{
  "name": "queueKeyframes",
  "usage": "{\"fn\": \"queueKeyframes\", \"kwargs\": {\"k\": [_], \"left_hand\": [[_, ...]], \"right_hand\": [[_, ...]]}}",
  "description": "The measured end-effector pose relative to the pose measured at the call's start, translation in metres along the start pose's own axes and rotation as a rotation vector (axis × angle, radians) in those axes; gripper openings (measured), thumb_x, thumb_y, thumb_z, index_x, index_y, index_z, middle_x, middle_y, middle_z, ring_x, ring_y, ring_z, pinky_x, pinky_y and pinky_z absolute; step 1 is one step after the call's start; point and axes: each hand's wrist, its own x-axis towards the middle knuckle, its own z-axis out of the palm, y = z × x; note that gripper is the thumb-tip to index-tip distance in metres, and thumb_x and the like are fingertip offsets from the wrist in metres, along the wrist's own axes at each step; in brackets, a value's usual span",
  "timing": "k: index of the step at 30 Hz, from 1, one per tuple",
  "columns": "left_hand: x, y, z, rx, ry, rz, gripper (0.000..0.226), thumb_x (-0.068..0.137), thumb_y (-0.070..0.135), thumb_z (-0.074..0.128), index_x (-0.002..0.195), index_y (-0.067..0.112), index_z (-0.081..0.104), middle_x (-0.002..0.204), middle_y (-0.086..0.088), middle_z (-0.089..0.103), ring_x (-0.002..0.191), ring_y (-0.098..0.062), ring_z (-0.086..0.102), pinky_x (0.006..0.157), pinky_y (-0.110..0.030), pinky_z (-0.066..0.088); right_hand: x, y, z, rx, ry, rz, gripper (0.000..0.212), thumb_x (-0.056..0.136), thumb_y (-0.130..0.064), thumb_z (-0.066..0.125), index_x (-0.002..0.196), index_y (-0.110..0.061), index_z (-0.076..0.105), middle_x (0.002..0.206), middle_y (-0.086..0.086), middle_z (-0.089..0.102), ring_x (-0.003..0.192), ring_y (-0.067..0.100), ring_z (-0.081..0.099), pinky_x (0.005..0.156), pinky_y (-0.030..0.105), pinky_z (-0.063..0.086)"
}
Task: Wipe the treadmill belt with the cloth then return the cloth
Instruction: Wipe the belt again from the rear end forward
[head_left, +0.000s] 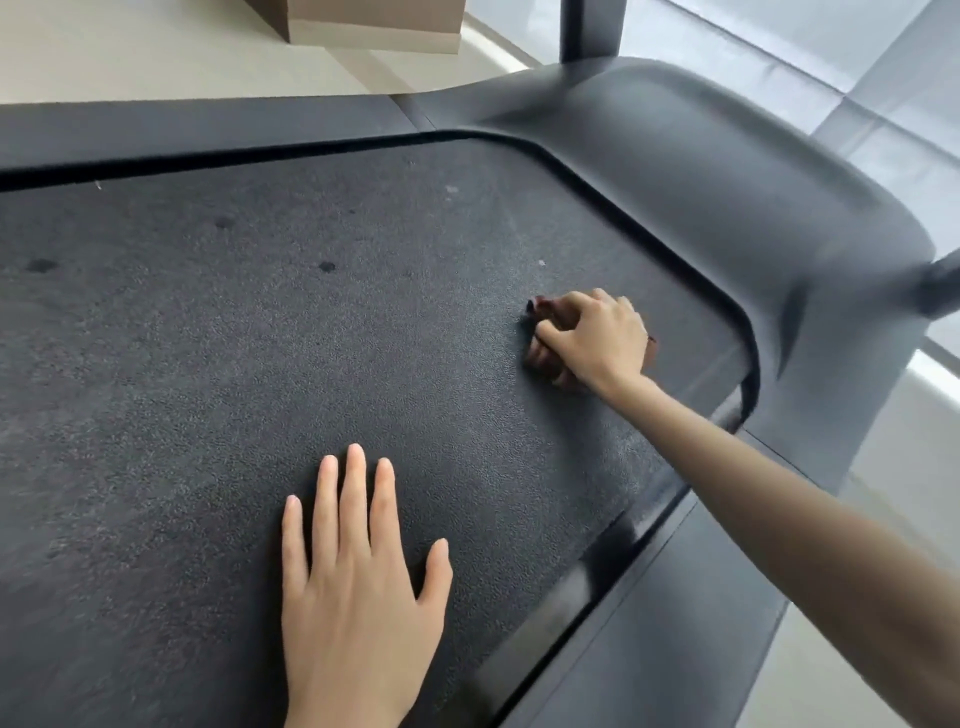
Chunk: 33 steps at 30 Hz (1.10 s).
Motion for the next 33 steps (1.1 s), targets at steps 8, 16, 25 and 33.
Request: {"fn": "queueKeyframes", "kwargs": {"k": [8, 16, 25, 33], "left_hand": [[-0.002, -0.001, 0.000, 0.054, -0.007, 0.025, 0.074, 0.081, 0.050, 0.035, 0.134, 0.000, 0.051, 0.146, -0.018, 0.040, 0.136, -0.033, 0.035, 0.109, -0.052, 0.022], [0.001, -0.017, -0.012, 0.096, -0.006, -0.160, 0.078, 0.084, 0.055, 0.032, 0.135, -0.002, 0.048, 0.144, -0.018, 0.042, 0.136, -0.037, 0.033, 0.108, -0.060, 0.021], [0.008, -0.036, -0.022, 0.065, 0.058, -0.249, 0.065, 0.086, 0.040, 0.027, 0.131, 0.001, 0.052, 0.139, -0.016, 0.049, 0.134, -0.035, 0.038, 0.106, -0.061, 0.028], [0.006, -0.034, -0.021, 0.086, 0.064, -0.278, 0.065, 0.085, 0.039, 0.029, 0.131, -0.003, 0.052, 0.140, -0.018, 0.047, 0.134, -0.037, 0.038, 0.104, -0.064, 0.027]], "right_hand": [[-0.060, -0.034, -0.008, 0.186, 0.007, -0.451, 0.039, 0.070, -0.053, 0.050, 0.091, -0.028, 0.072, 0.083, -0.003, 0.063, 0.081, 0.027, 0.055, 0.070, 0.034, 0.047], [0.020, -0.023, 0.005, 0.015, -0.013, 0.101, 0.041, 0.081, -0.052, 0.057, 0.101, -0.019, 0.070, 0.110, 0.010, 0.066, 0.104, 0.037, 0.055, 0.085, 0.038, 0.041], [-0.105, -0.146, -0.007, 0.213, 0.064, -0.578, 0.039, 0.066, -0.050, 0.056, 0.085, -0.021, 0.074, 0.079, 0.001, 0.063, 0.074, 0.031, 0.056, 0.065, 0.036, 0.040], [-0.064, -0.058, -0.012, 0.150, -0.003, -0.358, 0.039, 0.073, -0.053, 0.056, 0.097, -0.026, 0.071, 0.094, 0.001, 0.065, 0.090, 0.033, 0.057, 0.074, 0.037, 0.046]]}}
